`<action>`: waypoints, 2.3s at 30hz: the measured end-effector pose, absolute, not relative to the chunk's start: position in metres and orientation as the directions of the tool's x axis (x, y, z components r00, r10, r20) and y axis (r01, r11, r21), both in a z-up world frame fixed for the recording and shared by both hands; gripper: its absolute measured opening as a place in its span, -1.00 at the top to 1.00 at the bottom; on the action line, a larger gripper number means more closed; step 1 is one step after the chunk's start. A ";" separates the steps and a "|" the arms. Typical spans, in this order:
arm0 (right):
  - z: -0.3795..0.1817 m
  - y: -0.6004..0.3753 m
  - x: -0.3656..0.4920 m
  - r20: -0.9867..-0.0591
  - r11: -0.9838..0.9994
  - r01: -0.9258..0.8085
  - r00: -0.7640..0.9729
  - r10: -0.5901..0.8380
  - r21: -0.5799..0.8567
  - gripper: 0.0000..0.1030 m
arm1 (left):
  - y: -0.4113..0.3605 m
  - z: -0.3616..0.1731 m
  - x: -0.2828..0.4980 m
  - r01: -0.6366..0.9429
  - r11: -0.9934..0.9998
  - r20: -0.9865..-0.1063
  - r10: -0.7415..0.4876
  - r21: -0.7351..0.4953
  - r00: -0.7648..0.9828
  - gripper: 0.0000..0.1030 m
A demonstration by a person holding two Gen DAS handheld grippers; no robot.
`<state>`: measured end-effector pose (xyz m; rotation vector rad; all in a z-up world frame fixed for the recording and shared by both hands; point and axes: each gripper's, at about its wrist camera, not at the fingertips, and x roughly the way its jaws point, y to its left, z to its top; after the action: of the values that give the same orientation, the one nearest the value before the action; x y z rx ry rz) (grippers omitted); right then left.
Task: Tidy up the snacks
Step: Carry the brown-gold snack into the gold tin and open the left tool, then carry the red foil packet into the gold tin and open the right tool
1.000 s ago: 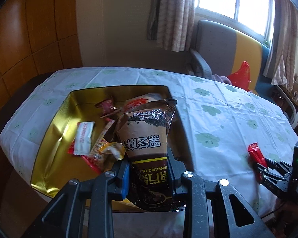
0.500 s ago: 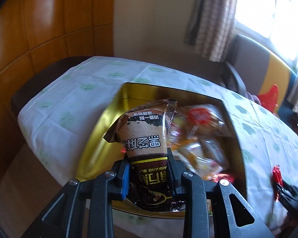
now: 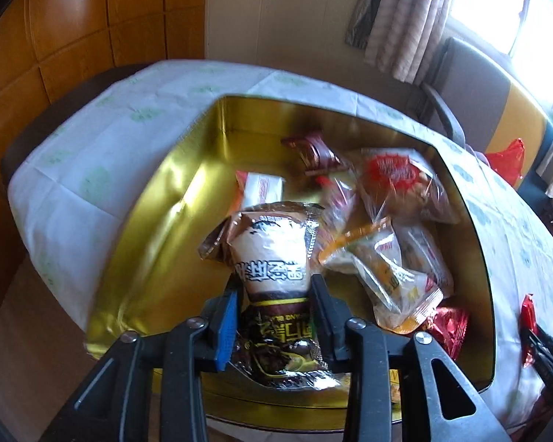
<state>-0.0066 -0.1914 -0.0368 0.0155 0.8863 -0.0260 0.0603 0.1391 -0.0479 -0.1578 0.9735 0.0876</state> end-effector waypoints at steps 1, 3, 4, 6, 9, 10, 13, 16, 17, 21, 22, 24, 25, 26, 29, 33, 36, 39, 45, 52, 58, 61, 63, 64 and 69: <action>-0.037 -0.191 -0.007 -0.775 1.000 0.030 0.632 -0.016 0.003 0.20 | 0.139 -0.049 0.060 -0.148 0.984 -0.829 0.004 -0.095 0.559 0.20; -0.037 -0.191 -0.007 -0.775 1.000 0.030 0.632 -0.017 0.003 0.20 | 0.140 -0.048 0.057 -0.164 0.982 -0.825 0.011 -0.099 0.565 0.18; -0.037 -0.191 -0.007 -0.775 1.000 0.030 0.632 -0.017 0.003 0.20 | 0.141 -0.046 0.055 -0.172 0.980 -0.821 0.020 -0.096 0.571 0.17; -0.037 -0.191 -0.006 -0.775 1.000 0.031 0.632 -0.017 0.003 0.20 | 0.142 -0.041 0.049 -0.185 0.978 -0.808 0.037 -0.091 0.589 0.07; -0.037 -0.191 -0.007 -0.774 0.999 0.032 0.633 -0.017 0.005 0.20 | 0.145 -0.032 0.043 -0.206 0.973 -0.783 0.044 -0.108 0.620 -0.01; -0.037 -0.191 -0.007 -0.774 0.999 0.034 0.633 -0.017 0.005 0.20 | 0.144 -0.029 0.041 -0.204 0.973 -0.779 0.047 -0.105 0.625 -0.01; -0.037 -0.191 -0.007 -0.774 0.999 0.034 0.633 -0.019 0.004 0.20 | 0.138 -0.024 0.037 -0.203 0.976 -0.770 0.070 -0.078 0.634 -0.01; -0.037 -0.191 -0.007 -0.773 0.999 0.035 0.634 -0.020 0.003 0.20 | 0.132 -0.022 0.034 -0.200 0.978 -0.770 0.084 -0.058 0.632 -0.01; -0.037 -0.191 -0.007 -0.773 0.999 0.035 0.634 -0.021 0.001 0.20 | 0.129 -0.021 0.034 -0.197 0.979 -0.770 0.086 -0.052 0.632 -0.01; -0.037 -0.191 -0.007 -0.774 0.999 0.035 0.633 -0.023 -0.002 0.20 | 0.118 -0.019 0.031 -0.187 0.982 -0.766 0.089 -0.041 0.637 -0.01; -0.037 -0.191 -0.007 -0.774 0.999 0.035 0.633 -0.024 -0.002 0.20 | 0.115 -0.018 0.030 -0.182 0.982 -0.763 0.088 -0.039 0.641 -0.01; -0.037 -0.190 -0.007 -0.775 0.999 0.035 0.632 -0.026 -0.005 0.20 | 0.109 -0.018 0.028 -0.170 0.985 -0.762 0.084 -0.034 0.642 -0.03; -0.037 -0.190 -0.007 -0.775 0.999 0.036 0.632 -0.027 -0.005 0.20 | 0.106 -0.018 0.027 -0.165 0.986 -0.761 0.084 -0.031 0.643 -0.03; -0.037 -0.190 -0.007 -0.774 0.999 0.037 0.632 -0.027 -0.005 0.20 | 0.104 -0.018 0.026 -0.160 0.987 -0.762 0.082 -0.028 0.643 -0.04; -0.037 -0.190 -0.007 -0.775 0.999 0.038 0.631 -0.029 -0.006 0.20 | 0.098 -0.018 0.023 -0.146 0.989 -0.762 0.076 -0.024 0.643 -0.04; -0.037 -0.190 -0.007 -0.776 0.999 0.038 0.630 -0.029 -0.007 0.20 | 0.093 -0.019 0.020 -0.131 0.991 -0.762 0.071 -0.018 0.644 -0.04; -0.037 -0.190 -0.007 -0.778 0.999 0.039 0.628 -0.032 -0.010 0.20 | 0.090 -0.018 0.018 -0.125 0.992 -0.757 0.075 -0.010 0.650 -0.10; -0.037 -0.189 -0.006 -0.781 0.999 0.041 0.623 -0.037 -0.014 0.20 | 0.090 -0.017 0.017 -0.127 0.992 -0.750 0.081 -0.004 0.656 -0.16; -0.036 -0.188 -0.004 -0.791 0.998 0.051 0.611 -0.048 -0.020 0.21 | 0.090 -0.016 0.017 -0.132 0.991 -0.736 0.102 0.016 0.670 -0.24; -0.034 -0.188 0.000 -0.808 0.998 0.062 0.587 -0.049 -0.016 0.22 | 0.092 -0.015 0.016 -0.152 0.987 -0.716 0.138 0.045 0.684 -0.29; -0.019 -0.173 0.002 -0.811 0.999 0.024 0.585 0.003 0.021 0.23 | 0.096 -0.016 0.017 -0.162 0.986 -0.718 0.137 0.035 0.682 -0.30; -0.006 -0.157 0.003 -0.803 0.998 -0.021 0.593 0.059 0.059 0.23 | 0.096 -0.018 0.017 -0.159 0.987 -0.720 0.133 0.033 0.681 -0.34; 0.005 -0.143 0.005 -0.796 0.995 -0.068 0.597 0.103 0.078 0.23 | 0.096 -0.019 0.017 -0.155 0.987 -0.724 0.130 0.032 0.678 -0.36; 0.010 -0.134 0.006 -0.793 0.992 -0.091 0.596 0.125 0.088 0.23 | 0.096 -0.019 0.017 -0.157 0.987 -0.724 0.131 0.032 0.678 -0.36; 0.036 -0.088 0.016 -0.775 0.966 -0.224 0.585 0.239 0.129 0.23 | 0.101 -0.019 0.018 -0.177 0.984 -0.720 0.147 0.033 0.679 -0.36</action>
<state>0.0156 -0.0875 0.0360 0.0175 0.9065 0.2703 0.0177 0.1007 -0.0194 -0.0405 0.8045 0.1821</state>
